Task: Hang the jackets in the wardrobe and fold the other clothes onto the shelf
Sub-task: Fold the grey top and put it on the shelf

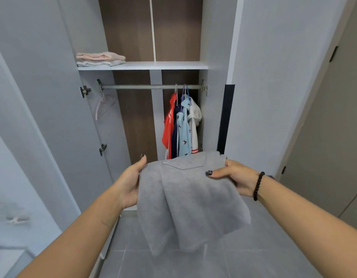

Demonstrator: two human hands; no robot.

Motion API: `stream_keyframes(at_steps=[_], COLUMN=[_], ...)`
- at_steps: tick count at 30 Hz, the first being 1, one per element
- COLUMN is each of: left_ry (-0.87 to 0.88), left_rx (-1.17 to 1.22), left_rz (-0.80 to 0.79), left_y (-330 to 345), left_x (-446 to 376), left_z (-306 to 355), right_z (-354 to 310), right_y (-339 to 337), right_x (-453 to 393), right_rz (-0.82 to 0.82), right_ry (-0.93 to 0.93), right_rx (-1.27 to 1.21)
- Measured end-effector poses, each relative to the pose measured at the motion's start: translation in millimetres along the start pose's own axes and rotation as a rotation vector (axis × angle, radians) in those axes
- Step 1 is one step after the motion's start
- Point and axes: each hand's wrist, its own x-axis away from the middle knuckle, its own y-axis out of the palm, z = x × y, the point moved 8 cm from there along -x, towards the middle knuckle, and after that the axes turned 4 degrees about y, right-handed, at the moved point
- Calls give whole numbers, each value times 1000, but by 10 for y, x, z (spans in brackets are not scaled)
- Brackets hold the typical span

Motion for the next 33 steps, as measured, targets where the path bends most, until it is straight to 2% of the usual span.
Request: stream_keyframes(at_steps=[2,4,7,9,12,14,18,22,24,26,29,33], left_ry=[25,30,82,189,384,518,728,947,1055,1134,1183,1130], left_rx=[-52,-176,-319,-275,-138,-156,-242,-380,-495,-607,-756,-900], left_rz=[-100,-152,75,208,213,212,308,421,480,543,631,712], left_y=[32,79,-27,-109,-88,-23,26,34,42,38,-12,-178], left_x=[59,120,130,131,178,268,428,612,737,847,911,850], left_z=[35,82,309,574,933,1155,1636,2230,2514,2765,3040,3256], right_z=[-155,-355,-686,-836,-1089,-1294,-1756,-2352,-2623,-2828,-3019,-3125], right_y=[-41,-198,-460,-515,-404,-273,10,194,352,517,806,1015], right_x=[-60,-145,-201,-207,-222,-206,-110,79,131,158,159,66], right_rz=[11,173,512,617,582,506,430,558,571,650,774,897], right_ry=[33,28,-8,-46,-155,-238,-416,-638,-730,-793,-907,-949], right_rx=[227,400,493,393,250,181,285,530,709,936,1173,1212])
